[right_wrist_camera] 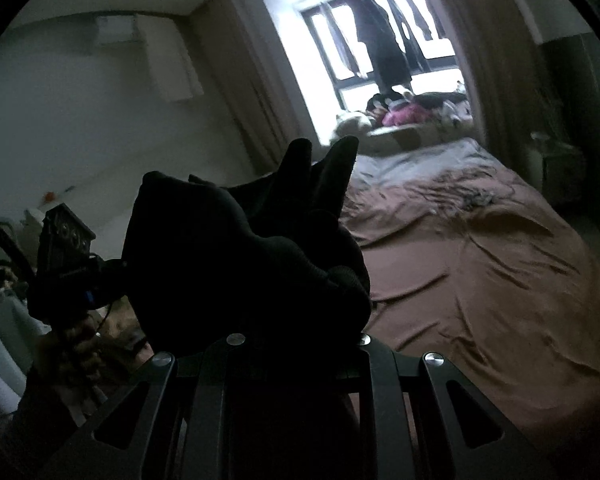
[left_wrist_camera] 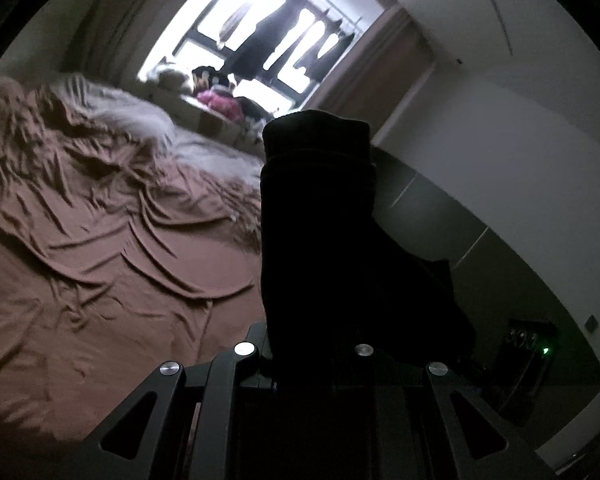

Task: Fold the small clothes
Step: 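Lift the folded black shirt off the duvet with both closed tools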

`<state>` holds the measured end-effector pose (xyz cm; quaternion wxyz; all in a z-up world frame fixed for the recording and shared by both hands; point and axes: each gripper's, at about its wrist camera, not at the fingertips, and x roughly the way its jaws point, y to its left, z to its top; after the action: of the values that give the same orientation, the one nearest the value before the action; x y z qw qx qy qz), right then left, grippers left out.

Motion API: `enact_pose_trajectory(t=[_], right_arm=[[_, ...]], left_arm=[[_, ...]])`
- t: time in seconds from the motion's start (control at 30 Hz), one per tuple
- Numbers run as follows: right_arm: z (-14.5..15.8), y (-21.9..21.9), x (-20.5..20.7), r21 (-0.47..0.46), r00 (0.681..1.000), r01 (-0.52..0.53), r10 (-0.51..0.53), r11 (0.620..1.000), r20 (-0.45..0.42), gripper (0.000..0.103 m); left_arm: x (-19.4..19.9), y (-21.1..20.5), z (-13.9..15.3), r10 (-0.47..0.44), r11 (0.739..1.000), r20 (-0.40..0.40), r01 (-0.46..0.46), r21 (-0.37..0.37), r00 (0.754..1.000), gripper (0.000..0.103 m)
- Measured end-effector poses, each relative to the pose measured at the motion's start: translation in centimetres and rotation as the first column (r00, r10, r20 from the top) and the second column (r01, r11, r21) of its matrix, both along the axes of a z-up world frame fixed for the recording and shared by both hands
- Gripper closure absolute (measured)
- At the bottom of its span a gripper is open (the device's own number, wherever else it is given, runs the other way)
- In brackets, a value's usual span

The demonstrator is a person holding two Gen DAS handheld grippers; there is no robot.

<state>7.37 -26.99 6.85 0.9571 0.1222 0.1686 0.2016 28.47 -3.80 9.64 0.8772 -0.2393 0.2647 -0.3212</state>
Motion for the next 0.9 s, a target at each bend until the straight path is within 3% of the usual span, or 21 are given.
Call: enact_pose_trajectory(t=[0.17,0.4,0.6,0.9], right_arm=[[1.5,1.7,-2.9,0.002,0.997,-0.044,0.044,0.999,0.059,0.088],[2.4,3.5,-3.8,-0.015,0.984,-0.128,0.129,0.992,0.125,0.088],[2.8,4.4,-1.2,-0.059,0.966,-0.198,0.204,0.979,0.157,0.088],[2.9,6.9,5.2,-0.125,0.932,-0.308,0.326,0.943,0.157,0.088]], left_arm=[[-3.6,3.1,3.2,0.048,0.999,0.058,-0.049,0.006,0.997,0.086],[-6.7,8.3,6.1,0.126,0.992,0.117,-0.126,-0.004,0.985,0.086],[-7.8,12.5,7.3,0.191,0.981,0.137,-0.194,0.011,0.972,0.086],[-8.7,20.4,6.8,0.291,0.955,0.155,-0.296,0.01,0.944,0.086]])
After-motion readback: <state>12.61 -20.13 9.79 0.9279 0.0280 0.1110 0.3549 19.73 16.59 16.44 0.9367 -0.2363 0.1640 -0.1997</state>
